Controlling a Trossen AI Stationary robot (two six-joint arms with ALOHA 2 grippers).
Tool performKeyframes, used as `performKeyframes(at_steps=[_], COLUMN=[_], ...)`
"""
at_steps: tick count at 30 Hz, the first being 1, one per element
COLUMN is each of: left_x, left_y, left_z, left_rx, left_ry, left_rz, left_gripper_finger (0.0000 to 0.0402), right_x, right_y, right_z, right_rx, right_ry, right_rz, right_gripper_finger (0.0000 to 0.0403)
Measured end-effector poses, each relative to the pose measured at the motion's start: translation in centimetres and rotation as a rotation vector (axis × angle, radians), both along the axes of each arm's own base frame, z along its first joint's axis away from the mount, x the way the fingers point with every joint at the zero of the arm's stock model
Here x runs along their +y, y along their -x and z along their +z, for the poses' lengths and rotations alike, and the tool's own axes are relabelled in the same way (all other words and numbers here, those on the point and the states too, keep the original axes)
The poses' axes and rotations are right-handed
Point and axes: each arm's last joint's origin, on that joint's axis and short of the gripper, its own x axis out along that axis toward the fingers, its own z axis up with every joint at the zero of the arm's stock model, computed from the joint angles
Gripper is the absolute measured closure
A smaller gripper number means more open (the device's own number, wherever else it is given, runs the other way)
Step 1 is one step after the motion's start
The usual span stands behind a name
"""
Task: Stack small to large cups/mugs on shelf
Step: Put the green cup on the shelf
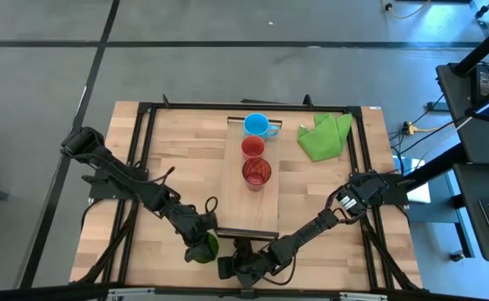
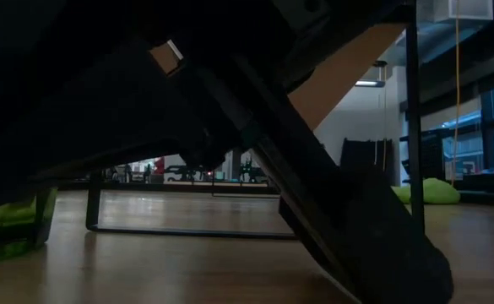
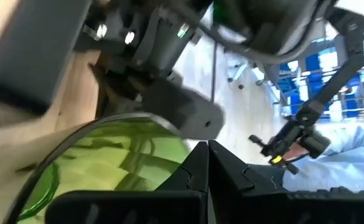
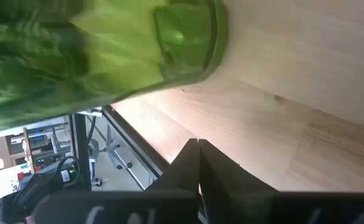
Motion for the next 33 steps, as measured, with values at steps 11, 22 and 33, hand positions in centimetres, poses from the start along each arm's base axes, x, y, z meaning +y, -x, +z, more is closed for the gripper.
performKeyframes(at_steps=[11, 22, 33], left_x=[1.1, 4.2, 0.9], left_y=[1.6, 6.9, 4.4], left_z=[3.0, 7.0, 9.4], left_rx=[-0.080, 0.220, 0.299], left_ry=[0.016, -0.225, -0.566], left_rz=[0.018, 0.085, -0.112], left_gripper_finger=[0.0401, 0.0350, 0.0318], right_x=[0.3, 1.3, 2.8], right_y=[0.1, 0.7, -0.4], right_z=[0.1, 0.3, 3.8], right_rx=[-0.022, -0.074, -0.368], right_ry=[0.023, 0.068, 0.296], right_rz=[0.035, -0.003, 0.004], right_gripper_finger=[0.0366, 0.0278, 0.0177])
